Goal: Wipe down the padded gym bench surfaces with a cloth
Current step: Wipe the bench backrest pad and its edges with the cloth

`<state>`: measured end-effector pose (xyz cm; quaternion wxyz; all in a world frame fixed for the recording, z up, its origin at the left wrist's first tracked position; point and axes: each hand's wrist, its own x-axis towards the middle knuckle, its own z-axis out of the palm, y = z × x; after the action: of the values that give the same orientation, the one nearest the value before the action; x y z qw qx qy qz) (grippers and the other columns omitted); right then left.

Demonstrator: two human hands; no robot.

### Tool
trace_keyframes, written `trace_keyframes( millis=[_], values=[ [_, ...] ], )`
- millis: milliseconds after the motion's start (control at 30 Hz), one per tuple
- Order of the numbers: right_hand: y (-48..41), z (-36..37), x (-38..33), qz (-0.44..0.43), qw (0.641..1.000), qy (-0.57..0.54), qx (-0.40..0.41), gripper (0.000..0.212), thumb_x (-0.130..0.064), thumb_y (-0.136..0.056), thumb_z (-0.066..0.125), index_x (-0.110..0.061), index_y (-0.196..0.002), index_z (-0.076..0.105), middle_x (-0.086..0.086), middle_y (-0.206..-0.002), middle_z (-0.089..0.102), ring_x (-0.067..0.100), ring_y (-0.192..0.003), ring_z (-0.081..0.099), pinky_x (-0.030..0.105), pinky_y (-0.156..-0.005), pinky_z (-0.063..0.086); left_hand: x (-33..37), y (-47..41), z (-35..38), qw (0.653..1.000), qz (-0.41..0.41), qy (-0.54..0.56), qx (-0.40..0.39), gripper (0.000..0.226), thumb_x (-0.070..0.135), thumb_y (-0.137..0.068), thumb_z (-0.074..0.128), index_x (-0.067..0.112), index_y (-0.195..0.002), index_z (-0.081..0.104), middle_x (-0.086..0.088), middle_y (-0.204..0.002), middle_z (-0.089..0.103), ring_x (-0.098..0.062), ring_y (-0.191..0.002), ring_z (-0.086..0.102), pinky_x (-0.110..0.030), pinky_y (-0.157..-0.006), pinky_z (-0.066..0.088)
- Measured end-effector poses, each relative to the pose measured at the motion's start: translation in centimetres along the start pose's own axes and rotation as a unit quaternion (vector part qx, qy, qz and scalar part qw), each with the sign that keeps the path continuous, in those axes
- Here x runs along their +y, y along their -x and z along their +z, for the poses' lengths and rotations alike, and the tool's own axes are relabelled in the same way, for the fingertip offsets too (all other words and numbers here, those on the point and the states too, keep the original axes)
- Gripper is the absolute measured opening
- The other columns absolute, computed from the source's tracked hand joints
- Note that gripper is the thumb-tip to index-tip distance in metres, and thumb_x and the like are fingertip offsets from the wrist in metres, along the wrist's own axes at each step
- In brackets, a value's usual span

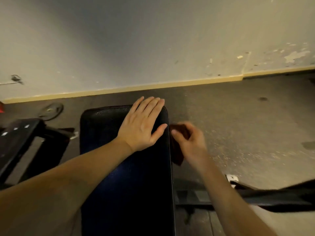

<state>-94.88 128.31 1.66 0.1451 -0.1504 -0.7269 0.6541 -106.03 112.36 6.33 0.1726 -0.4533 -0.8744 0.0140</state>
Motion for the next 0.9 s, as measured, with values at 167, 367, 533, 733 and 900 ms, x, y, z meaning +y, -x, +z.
trace_keyframes(
  millis=[167, 367, 533, 733, 900],
  values=[
    [6.4, -0.2, 3.1, 0.023, 1.0, -0.011, -0.003, 0.02, -0.007, -0.092, 0.071, -0.026, -0.098, 0.072, -0.011, -0.089, 0.074, 0.003, -0.087, 0.069, 0.028, -0.085, 0.056, 1.4, 0.9, 0.5, 0.998, -0.048, -0.023, 0.02, 0.067, 0.048, -0.107, 0.034, 0.009, -0.161, 0.025, -0.012, -0.168, 0.025, -0.027, -0.157, 0.02, -0.051, -0.126, 0.02],
    [-3.5, 0.7, -0.2, -0.048, 0.998, 0.004, 0.04, 0.012, -0.015, -0.094, 0.069, -0.017, -0.106, 0.071, -0.006, -0.097, 0.072, 0.008, -0.094, 0.067, 0.037, -0.092, 0.056, 5.5, 4.6, 2.5, 0.984, -0.167, 0.022, 0.056, 0.064, 0.041, -0.108, 0.025, 0.013, -0.164, 0.013, -0.01, -0.172, 0.007, -0.022, -0.159, 0.0, -0.05, -0.128, 0.011],
    [3.7, -0.1, 4.1, -0.065, 0.998, -0.007, -0.019, 0.013, -0.014, -0.094, 0.07, -0.021, -0.105, 0.07, -0.01, -0.093, 0.071, 0.004, -0.09, 0.068, 0.031, -0.086, 0.056, 5.6, 5.0, 2.7, 0.983, -0.168, 0.028, 0.07, 0.067, 0.042, -0.105, 0.029, 0.011, -0.163, 0.018, -0.011, -0.172, 0.011, -0.023, -0.159, 0.004, -0.052, -0.128, 0.012],
    [3.5, -1.5, 4.2, -0.105, 0.99, 0.051, -0.074, 0.016, -0.016, -0.094, 0.07, -0.028, -0.104, 0.068, -0.016, -0.093, 0.068, 0.0, -0.089, 0.065, 0.021, -0.084, 0.052, 6.0, 4.8, 2.6, 0.982, -0.173, 0.02, 0.073, 0.068, 0.041, -0.104, 0.03, 0.006, -0.162, 0.021, -0.013, -0.171, 0.013, -0.026, -0.159, 0.006, -0.053, -0.127, 0.013],
    [-1.4, -0.4, 1.0, -0.078, 0.995, -0.018, -0.055, 0.014, -0.016, -0.096, 0.067, -0.028, -0.103, 0.061, -0.016, -0.09, 0.065, -0.003, -0.086, 0.064, 0.013, -0.077, 0.05, 5.8, 4.7, 2.6, 0.982, -0.174, 0.013, 0.078, 0.069, 0.042, -0.103, 0.031, 0.006, -0.161, 0.022, -0.015, -0.17, 0.014, -0.027, -0.159, 0.007, -0.053, -0.128, 0.011]
  ],
)
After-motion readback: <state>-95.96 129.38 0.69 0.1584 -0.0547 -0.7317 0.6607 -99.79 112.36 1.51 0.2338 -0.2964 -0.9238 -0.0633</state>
